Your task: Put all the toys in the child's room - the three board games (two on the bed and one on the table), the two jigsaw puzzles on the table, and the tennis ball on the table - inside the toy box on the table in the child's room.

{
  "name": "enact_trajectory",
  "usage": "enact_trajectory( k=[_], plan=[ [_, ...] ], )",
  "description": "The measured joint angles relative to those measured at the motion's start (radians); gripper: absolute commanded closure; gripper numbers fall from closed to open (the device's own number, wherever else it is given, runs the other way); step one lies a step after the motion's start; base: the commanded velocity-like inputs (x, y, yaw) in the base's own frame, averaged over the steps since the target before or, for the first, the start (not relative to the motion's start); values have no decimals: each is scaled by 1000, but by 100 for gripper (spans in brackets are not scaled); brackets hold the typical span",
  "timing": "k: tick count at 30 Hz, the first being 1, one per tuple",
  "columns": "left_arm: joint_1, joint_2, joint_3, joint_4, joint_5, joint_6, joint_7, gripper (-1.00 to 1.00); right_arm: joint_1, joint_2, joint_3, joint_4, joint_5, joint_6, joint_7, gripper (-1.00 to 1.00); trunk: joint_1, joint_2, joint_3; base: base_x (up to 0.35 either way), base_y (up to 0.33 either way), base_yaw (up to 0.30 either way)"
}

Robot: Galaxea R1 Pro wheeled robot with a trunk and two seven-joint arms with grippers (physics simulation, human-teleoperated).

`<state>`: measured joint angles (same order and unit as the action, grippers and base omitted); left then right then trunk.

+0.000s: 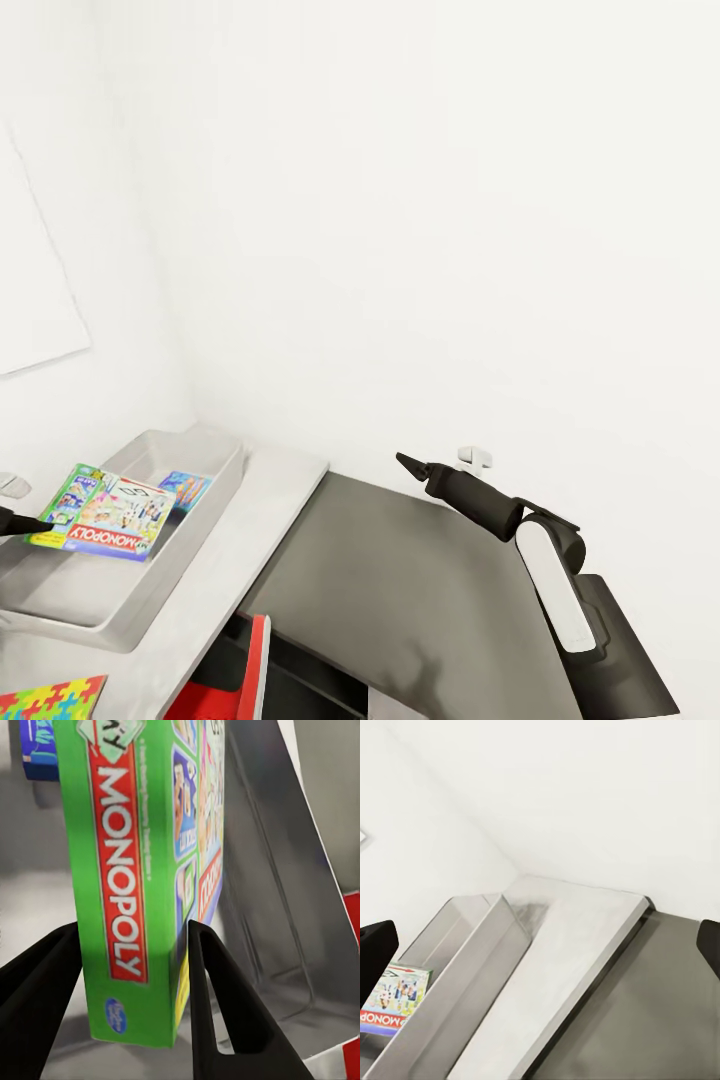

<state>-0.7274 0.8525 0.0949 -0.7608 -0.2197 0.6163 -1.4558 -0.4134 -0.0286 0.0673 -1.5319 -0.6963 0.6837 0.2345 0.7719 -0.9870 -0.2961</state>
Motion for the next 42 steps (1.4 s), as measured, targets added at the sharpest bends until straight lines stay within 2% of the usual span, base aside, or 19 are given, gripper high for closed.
enact_trajectory(
  k=[31,42],
  plan=[
    [0,0,1,1,0,-7,9,100,0,0,0,0,0,0,-1,-100,0,0,-50,0,0,0],
    [0,0,1,2,0,-24,10,100,0,0,0,0,0,-1,-1,-100,0,0,-53,0,0,0]
  ],
)
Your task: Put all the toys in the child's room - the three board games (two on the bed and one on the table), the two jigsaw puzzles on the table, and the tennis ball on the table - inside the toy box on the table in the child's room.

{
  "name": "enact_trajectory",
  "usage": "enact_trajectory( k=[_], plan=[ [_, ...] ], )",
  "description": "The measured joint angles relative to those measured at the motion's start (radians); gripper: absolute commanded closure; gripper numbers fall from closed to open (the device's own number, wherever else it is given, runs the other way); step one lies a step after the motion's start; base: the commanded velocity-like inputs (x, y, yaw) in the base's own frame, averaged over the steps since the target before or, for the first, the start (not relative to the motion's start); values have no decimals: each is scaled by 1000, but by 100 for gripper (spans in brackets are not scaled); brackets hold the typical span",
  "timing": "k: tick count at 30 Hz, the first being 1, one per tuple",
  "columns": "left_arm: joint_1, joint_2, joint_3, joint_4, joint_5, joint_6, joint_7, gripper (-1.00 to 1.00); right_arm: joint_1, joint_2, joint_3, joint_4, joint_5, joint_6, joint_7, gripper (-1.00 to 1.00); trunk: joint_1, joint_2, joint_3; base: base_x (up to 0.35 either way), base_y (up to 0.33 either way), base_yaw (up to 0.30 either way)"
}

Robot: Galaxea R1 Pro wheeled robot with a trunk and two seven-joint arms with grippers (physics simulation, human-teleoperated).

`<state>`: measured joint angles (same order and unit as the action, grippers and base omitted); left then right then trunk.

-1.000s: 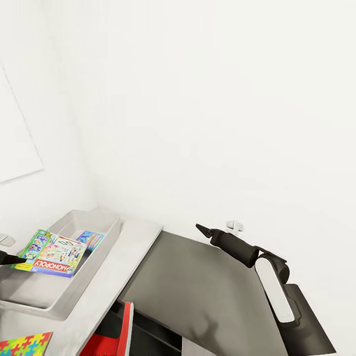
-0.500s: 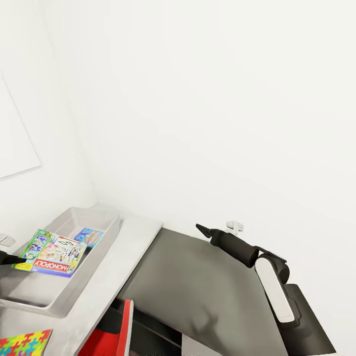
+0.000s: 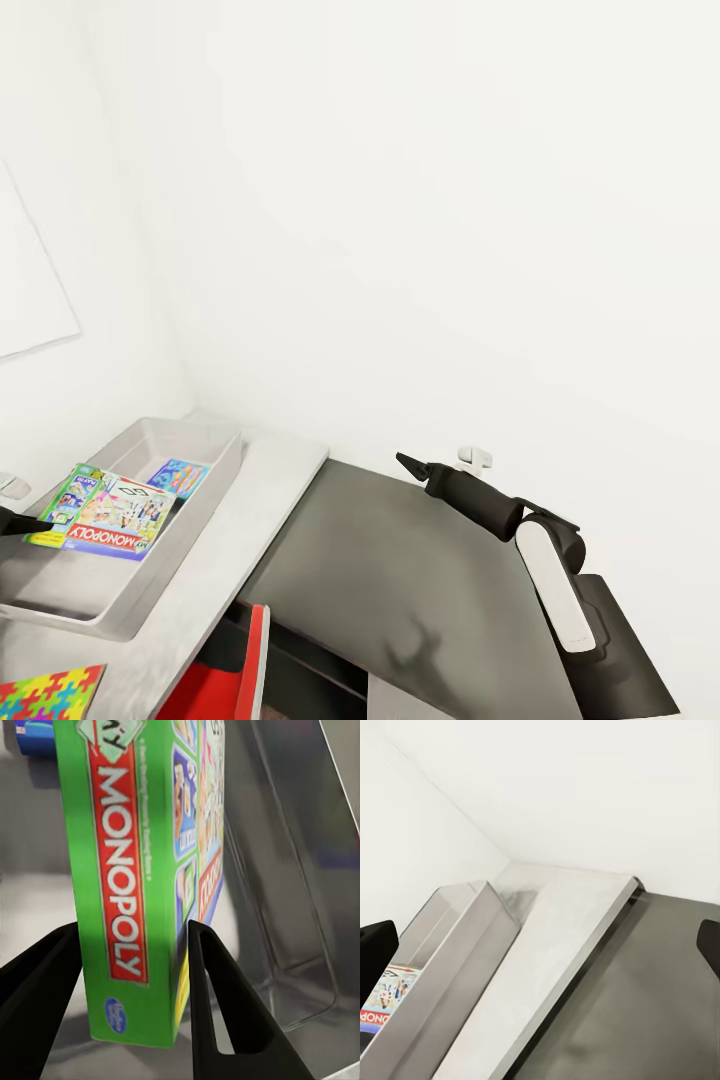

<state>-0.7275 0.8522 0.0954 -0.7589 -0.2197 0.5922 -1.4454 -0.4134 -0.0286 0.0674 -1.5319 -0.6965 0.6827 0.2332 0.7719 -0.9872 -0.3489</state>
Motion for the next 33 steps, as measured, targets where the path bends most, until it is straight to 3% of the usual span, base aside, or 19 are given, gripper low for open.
enact_trajectory(
  k=[31,32,33],
  plan=[
    [0,0,-2,0,0,-1,0,100,0,0,0,2,0,-1,0,-100,0,0,0,0,0,0],
    [0,0,-2,0,0,-1,0,-100,0,0,0,2,0,-1,0,-100,0,0,0,0,0,0],
    [0,0,-1,0,0,-1,0,-100,0,0,0,2,0,-1,0,-100,0,0,0,0,0,0]
  ],
)
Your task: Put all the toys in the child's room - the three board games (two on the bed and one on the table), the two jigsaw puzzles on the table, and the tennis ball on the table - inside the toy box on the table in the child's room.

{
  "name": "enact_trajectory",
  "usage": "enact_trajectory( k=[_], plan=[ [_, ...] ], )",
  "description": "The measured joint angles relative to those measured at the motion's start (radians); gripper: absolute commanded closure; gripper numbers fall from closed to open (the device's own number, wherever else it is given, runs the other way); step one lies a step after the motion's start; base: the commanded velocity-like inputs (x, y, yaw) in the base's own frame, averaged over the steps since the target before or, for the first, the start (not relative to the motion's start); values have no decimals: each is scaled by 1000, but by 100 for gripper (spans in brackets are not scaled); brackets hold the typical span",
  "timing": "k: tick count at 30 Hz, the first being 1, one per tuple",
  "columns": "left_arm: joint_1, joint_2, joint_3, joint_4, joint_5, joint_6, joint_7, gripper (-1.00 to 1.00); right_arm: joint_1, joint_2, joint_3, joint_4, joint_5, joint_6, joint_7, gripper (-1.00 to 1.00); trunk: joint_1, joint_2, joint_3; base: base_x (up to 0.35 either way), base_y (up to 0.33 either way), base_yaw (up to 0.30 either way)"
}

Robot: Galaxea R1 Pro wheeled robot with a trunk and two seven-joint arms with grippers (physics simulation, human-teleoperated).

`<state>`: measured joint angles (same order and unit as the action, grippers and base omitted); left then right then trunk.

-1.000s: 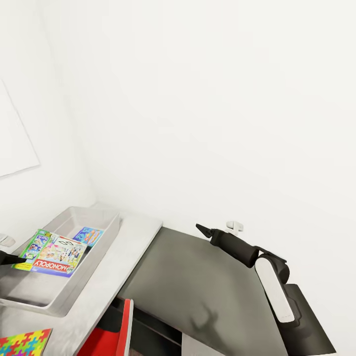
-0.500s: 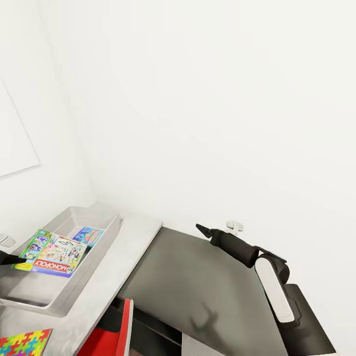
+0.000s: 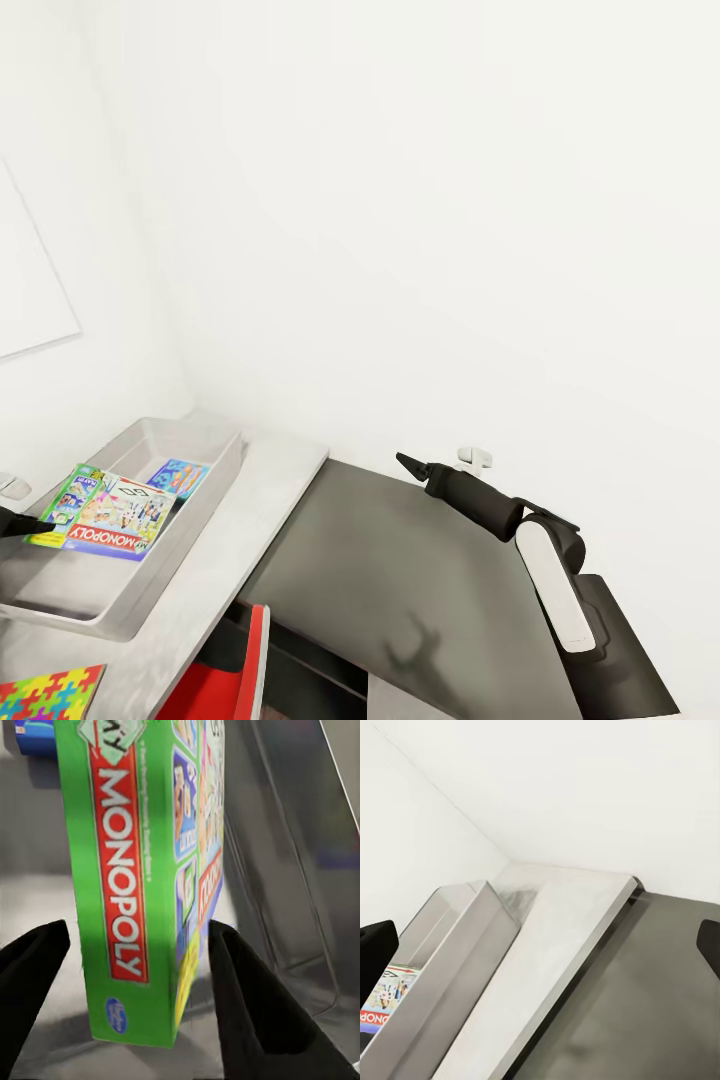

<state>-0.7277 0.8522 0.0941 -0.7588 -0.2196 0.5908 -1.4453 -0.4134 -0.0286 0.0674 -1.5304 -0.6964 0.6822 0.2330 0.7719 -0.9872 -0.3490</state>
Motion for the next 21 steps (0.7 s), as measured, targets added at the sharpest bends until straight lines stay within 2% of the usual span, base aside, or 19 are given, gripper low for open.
enact_trajectory(
  k=[21],
  plan=[
    [0,0,4,0,1,2,16,-100,0,0,0,0,0,0,0,-100,0,0,0,0,0,0]
  ],
)
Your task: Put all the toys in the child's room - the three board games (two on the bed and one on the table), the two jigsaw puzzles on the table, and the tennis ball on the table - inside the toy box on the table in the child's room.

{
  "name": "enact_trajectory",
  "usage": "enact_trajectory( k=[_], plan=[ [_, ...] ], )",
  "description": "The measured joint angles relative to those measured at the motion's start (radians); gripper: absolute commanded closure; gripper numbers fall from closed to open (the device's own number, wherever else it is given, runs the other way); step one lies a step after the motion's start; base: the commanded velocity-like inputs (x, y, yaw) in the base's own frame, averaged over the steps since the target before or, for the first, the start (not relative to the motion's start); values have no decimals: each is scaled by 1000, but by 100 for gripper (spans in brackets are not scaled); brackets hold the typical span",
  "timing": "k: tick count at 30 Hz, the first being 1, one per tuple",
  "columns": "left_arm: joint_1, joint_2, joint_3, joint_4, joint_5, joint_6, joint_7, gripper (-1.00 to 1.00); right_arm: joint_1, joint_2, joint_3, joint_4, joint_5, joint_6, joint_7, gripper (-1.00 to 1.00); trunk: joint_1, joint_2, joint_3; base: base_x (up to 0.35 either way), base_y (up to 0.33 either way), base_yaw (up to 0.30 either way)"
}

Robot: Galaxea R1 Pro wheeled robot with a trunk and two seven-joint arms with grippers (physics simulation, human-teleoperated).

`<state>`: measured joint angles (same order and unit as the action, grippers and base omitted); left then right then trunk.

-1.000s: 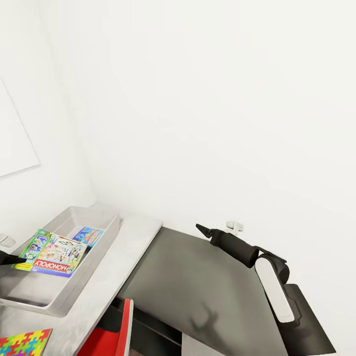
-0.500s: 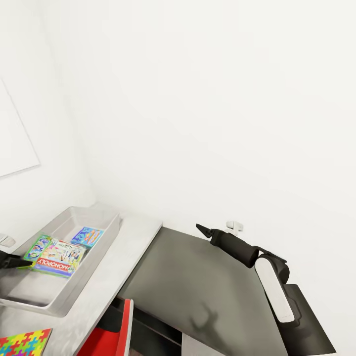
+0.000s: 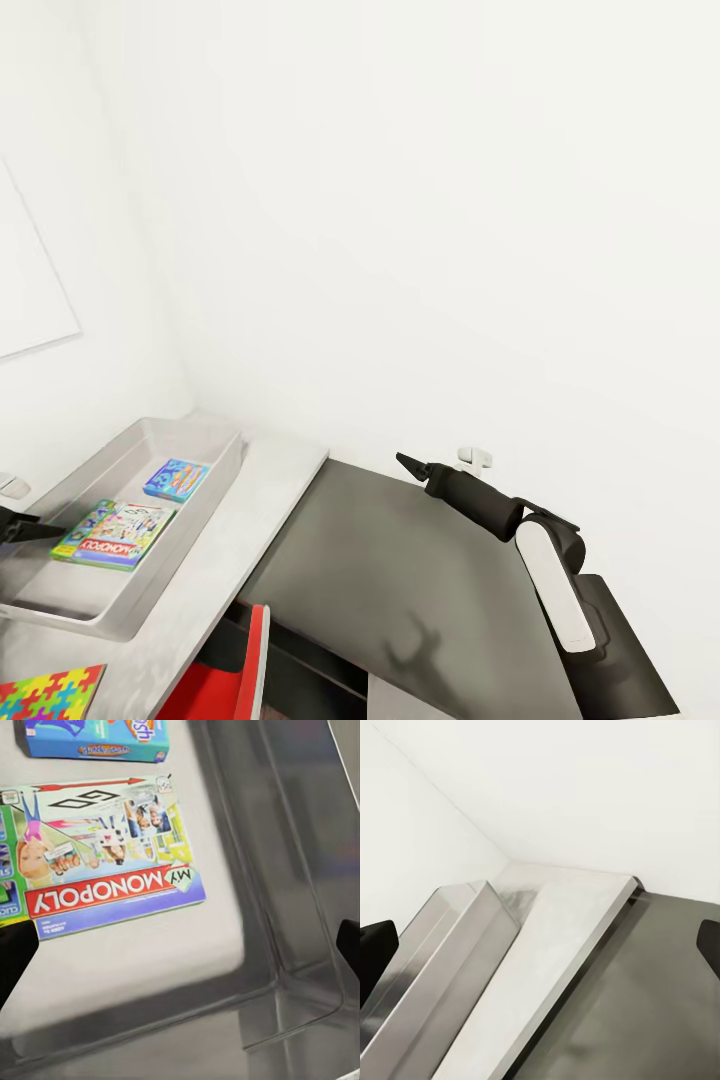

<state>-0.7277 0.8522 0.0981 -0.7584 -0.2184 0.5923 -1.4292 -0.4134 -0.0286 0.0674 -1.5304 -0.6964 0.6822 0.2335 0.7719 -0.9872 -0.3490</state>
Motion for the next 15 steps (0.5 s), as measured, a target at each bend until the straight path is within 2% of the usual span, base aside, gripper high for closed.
enact_trajectory(
  k=[7,9,12,15],
  plan=[
    [0,1,12,-3,11,-2,-18,-100,1,0,0,-1,-1,0,1,-100,0,0,1,0,0,0],
    [0,1,24,-6,13,1,-40,-100,1,0,0,-1,-1,0,1,-100,0,0,3,0,0,0],
    [0,1,86,-8,14,11,-120,-100,1,0,0,-1,-2,0,2,-100,0,0,8,0,0,0],
    [0,1,149,-8,14,26,-133,-100,1,-1,0,-2,-2,0,2,-100,0,0,13,0,0,0]
  ],
)
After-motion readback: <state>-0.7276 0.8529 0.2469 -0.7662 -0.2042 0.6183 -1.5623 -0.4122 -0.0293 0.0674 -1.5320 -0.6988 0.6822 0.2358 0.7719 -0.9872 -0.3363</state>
